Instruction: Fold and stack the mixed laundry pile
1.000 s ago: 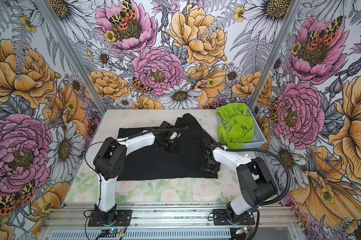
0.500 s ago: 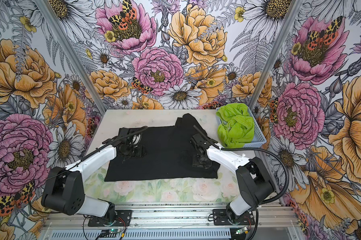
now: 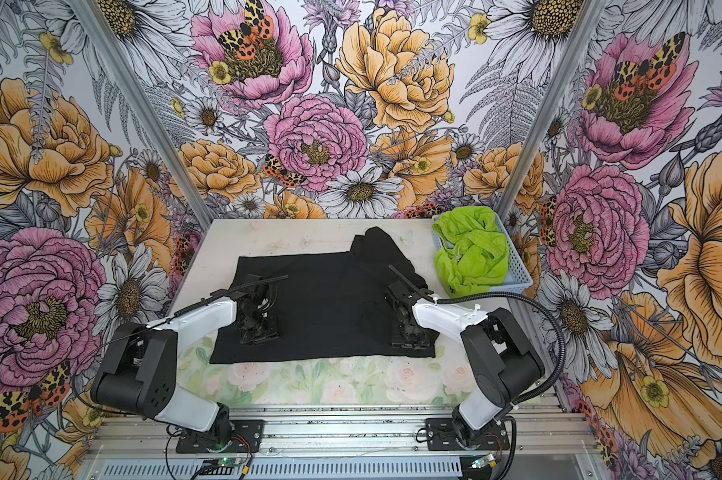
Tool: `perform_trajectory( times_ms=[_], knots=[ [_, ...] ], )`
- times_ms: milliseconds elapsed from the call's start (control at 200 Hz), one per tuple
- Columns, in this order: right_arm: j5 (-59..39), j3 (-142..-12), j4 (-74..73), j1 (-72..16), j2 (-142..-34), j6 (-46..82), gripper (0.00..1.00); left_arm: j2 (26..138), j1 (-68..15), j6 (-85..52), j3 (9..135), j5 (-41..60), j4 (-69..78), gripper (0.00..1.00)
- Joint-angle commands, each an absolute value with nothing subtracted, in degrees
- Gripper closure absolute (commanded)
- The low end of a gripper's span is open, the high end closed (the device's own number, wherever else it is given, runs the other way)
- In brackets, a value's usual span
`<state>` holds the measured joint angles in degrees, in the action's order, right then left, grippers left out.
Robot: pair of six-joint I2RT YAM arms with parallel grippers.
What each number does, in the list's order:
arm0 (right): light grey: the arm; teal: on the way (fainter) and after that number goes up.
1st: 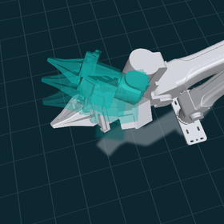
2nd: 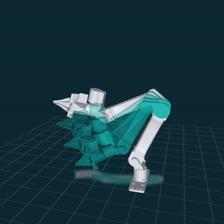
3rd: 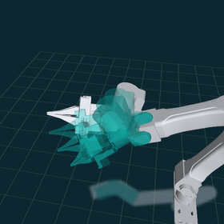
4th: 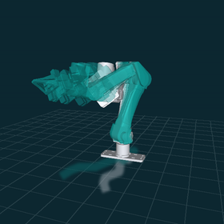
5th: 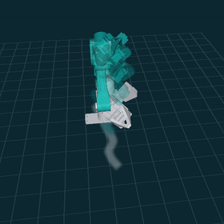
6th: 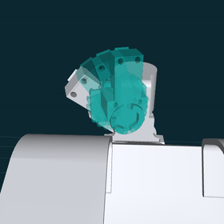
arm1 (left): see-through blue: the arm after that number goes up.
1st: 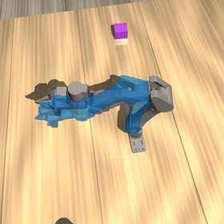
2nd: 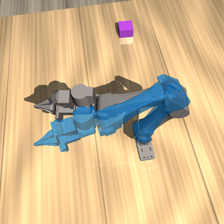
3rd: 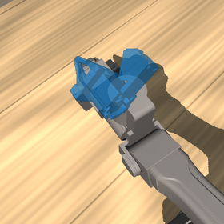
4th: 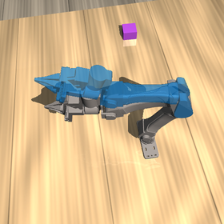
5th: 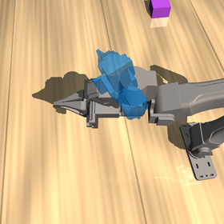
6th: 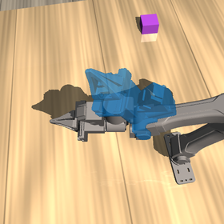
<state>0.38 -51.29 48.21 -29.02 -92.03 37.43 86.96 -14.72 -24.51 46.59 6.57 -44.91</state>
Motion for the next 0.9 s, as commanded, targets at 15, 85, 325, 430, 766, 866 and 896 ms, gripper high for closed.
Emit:
perform_trajectory(
  times_ms=[15, 85, 325, 430, 766, 866, 896],
  knots=[
    [3.37, -48.19, 59.42, -27.19, -93.01, 37.53, 0.48, 87.39, -20.66, -31.81, 43.99, 10.54, -50.02, 0.45],
    [2.9, -48.04, 60.99, -26.81, -92.23, 37.4, 0.48, 86.67, -22.15, -34.36, 43.78, 12.67, -51.4, 0.46],
    [1.71, -64.12, 66.68, -26.59, -91.1, 35.03, 0.48, 80.73, -16.23, -31.77, 50.9, 11.45, -52.82, 0.42],
    [3.65, -75.71, 66.15, -26.29, -97.09, 31.9, 0.46, 84.28, -14.0, -27.17, 60.52, 8.9, -52.4, 0.38],
    [3.36, -94.4, 46.28, -19.47, -117.21, 22.77, 0.44, 103.25, -5.29, -19.19, 74.54, 8.69, -37.44, 0.35],
    [2.35, -93.21, 42.53, -17.87, -120.01, 21.67, 0.44, 108.4, -4.52, -17.92, 75.21, 7.65, -35.68, 0.36],
    [2.24, -92.56, 41.93, -17.61, -120.54, 21.38, 0.44, 109.5, -4.18, -17.84, 75.2, 7.66, -35.77, 0.37]
  ],
)
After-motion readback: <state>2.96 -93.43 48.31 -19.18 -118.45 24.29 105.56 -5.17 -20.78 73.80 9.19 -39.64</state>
